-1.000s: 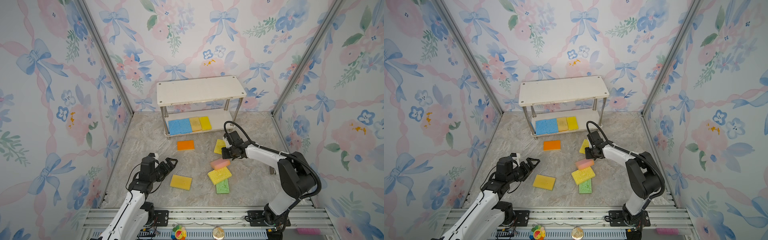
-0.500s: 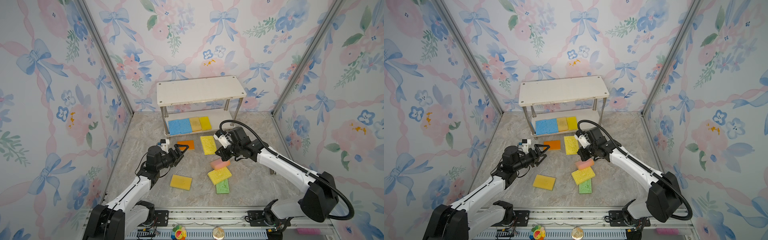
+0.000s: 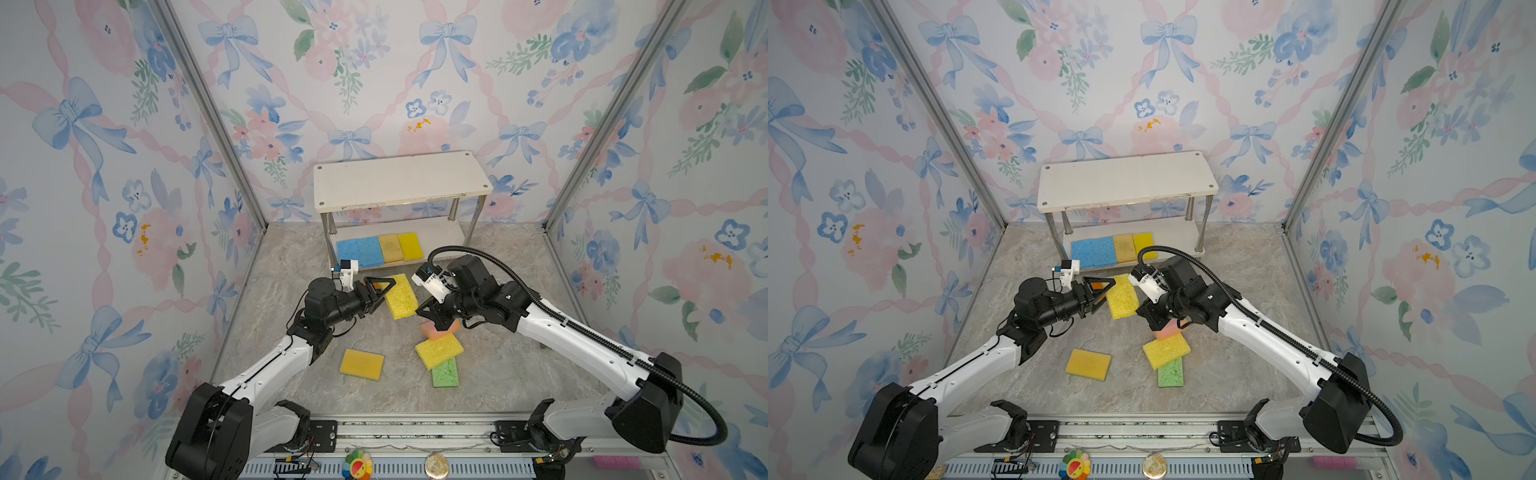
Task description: Place and organize the cleaning sponges onto the shelf
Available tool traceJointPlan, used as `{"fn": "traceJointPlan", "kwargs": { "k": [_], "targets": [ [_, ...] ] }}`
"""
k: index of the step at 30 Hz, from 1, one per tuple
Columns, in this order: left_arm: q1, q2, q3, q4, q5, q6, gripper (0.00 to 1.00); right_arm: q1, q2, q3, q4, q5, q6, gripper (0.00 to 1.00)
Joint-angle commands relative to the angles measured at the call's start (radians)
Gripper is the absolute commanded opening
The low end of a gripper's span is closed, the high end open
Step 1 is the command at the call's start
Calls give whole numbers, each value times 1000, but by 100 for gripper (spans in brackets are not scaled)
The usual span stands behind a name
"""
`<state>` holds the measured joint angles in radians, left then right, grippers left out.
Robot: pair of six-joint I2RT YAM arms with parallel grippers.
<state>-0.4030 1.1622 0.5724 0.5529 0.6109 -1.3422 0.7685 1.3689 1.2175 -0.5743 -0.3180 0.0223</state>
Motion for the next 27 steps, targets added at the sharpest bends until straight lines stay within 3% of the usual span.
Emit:
{"fn": "traceJointPlan", "kwargs": {
  "k": [1, 2, 4, 8, 11, 13, 15, 20, 27],
  "targets": [
    [-14, -7, 8, 23, -14, 27, 13, 12, -27, 44, -32, -5, 12, 0],
    [-16, -7, 6, 23, -22, 32, 0, 13, -27, 51, -37, -15, 16, 1],
    [-19, -6, 3, 23, -31, 43, 0, 16, -30, 61, -53, -19, 22, 6],
    [-20, -20, -2, 21, -56, 70, 0, -16, -63, 66, -108, -31, 104, 35],
    [-20, -26, -1, 9, -64, 107, 0, -106, -91, 68, -149, -100, 298, 50],
    [-19, -26, -2, 6, -65, 121, 0, -173, -87, 71, -161, -215, 449, 60],
    [-21, -19, 1, 6, -54, 124, 0, -189, -75, 68, -151, -300, 549, 61],
    [-23, -11, 24, 7, -22, 129, 0, -164, -87, 33, -22, -333, 713, 59],
    [-22, -29, 30, 7, -26, 113, 0, -138, -58, -4, 29, -333, 743, 51]
  ]
}}
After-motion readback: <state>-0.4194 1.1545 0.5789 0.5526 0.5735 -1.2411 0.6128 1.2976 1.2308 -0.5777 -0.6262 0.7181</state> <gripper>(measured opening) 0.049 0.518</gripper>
